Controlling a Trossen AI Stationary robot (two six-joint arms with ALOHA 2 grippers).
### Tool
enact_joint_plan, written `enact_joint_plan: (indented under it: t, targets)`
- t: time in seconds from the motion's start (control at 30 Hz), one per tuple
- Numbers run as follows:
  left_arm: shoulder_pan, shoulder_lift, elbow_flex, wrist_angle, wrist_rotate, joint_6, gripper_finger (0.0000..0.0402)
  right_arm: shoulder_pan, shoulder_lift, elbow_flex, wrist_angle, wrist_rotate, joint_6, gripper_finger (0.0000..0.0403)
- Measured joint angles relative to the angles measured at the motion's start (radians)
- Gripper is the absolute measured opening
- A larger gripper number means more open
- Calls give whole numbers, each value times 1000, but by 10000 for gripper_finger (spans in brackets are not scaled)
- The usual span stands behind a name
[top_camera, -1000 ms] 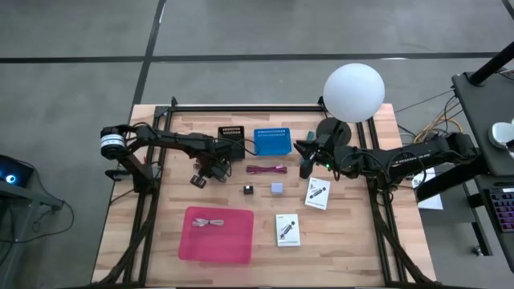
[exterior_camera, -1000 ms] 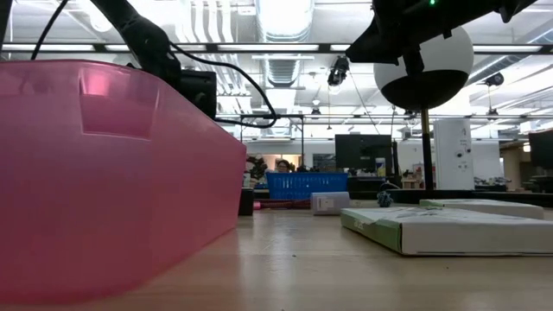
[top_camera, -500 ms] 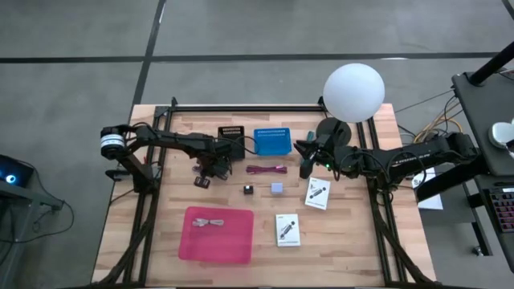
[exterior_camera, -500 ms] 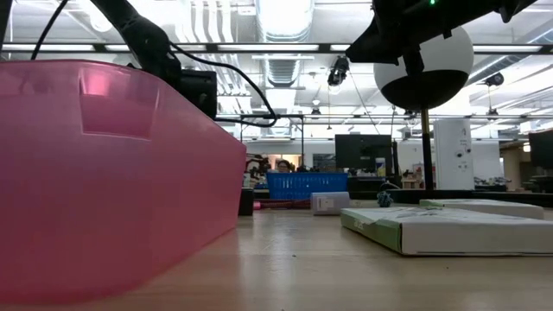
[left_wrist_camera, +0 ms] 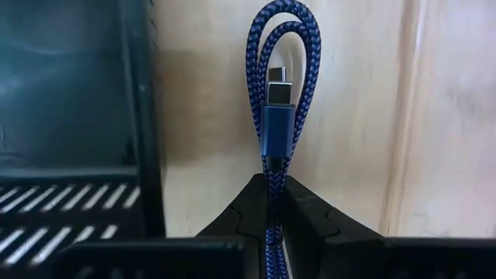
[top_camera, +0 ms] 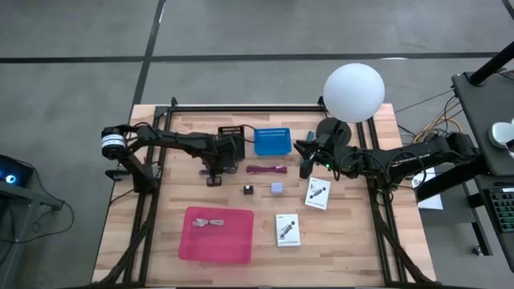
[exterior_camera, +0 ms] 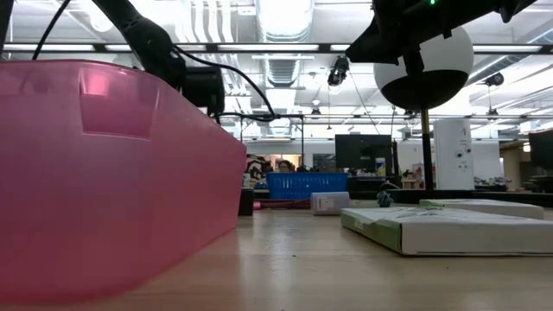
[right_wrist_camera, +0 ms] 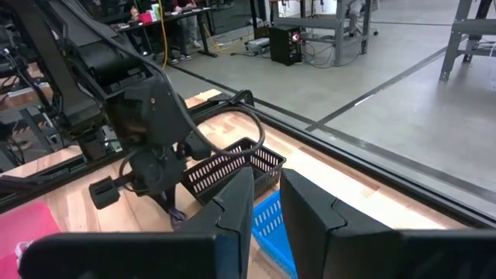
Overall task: Pick and place items into bin
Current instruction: Put the blue charger cable into the pink bin
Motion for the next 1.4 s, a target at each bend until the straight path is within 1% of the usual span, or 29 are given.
enact_joint_plan:
  t: [0.2,0.33,0.5,0.67,1.03,1.4]
  targets:
    - [-2,-25,-1,21,47,-70,11,0,0,0,0,0,0,57]
    - [-10,-55,-2,29,50,-114,11,0,0,0,0,0,0,57]
    - [-37,-95,2,27,52,-124,11,0,0,0,0,0,0,57]
    - [-63,-141,2,50,53,-219,11,0,0,0,0,0,0,57]
    - [-124,-255,1,150,50,-354,11,0,0,0,-1,0,0,57]
    - [-176,-320,5,261,47,-483,11,0,0,-2,-10,0,3,57]
